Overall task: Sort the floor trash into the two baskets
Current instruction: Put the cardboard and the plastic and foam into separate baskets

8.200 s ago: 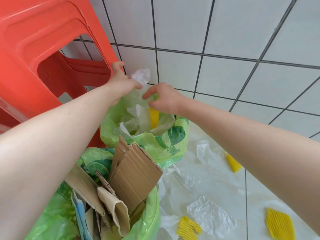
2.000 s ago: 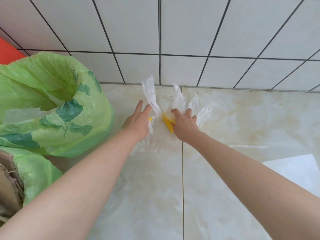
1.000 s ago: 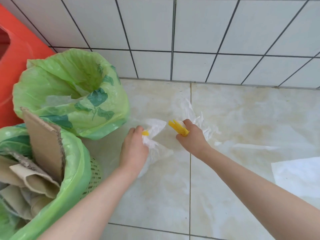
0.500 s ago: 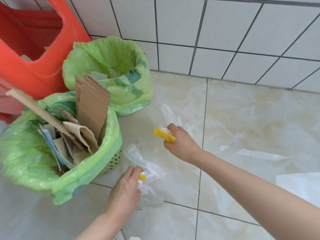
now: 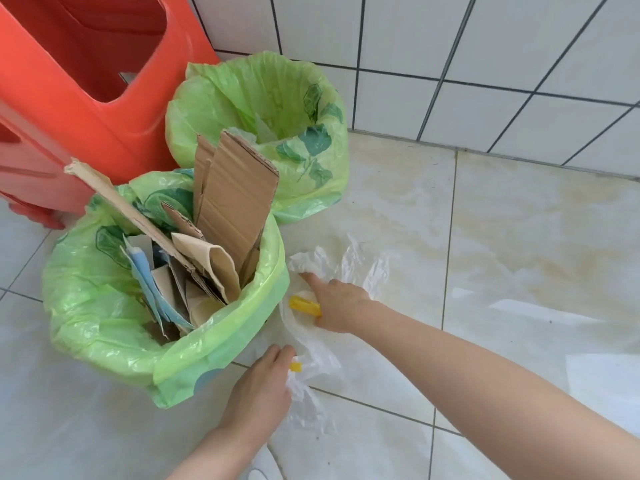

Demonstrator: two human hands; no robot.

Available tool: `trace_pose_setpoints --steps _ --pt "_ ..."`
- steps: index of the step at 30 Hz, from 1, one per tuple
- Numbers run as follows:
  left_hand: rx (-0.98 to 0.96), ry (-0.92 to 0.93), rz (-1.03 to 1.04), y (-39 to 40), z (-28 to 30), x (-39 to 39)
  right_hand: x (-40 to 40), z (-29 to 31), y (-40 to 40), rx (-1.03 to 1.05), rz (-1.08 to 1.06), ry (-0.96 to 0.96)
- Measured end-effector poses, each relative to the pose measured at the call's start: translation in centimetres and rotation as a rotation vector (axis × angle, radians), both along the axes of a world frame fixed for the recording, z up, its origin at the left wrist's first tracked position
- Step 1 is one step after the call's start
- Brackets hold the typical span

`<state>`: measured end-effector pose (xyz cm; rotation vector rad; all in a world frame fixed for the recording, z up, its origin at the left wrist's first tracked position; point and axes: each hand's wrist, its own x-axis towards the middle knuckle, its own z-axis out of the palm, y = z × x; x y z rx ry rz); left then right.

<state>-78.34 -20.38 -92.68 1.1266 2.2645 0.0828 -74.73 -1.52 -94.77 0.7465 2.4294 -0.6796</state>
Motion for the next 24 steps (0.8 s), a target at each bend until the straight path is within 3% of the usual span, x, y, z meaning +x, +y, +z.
trace_pose_setpoints --steps 15,24 --pt "0.006 -0.002 -0.028 1.6 -0.7 -0.3 2.7 -0.5 1.0 0.1 0.08 0.174" --pt "0.197 -0.053 0.022 5.4 1.4 -0.3 9.2 2.9 5.0 0.052 -0.191 0.431"
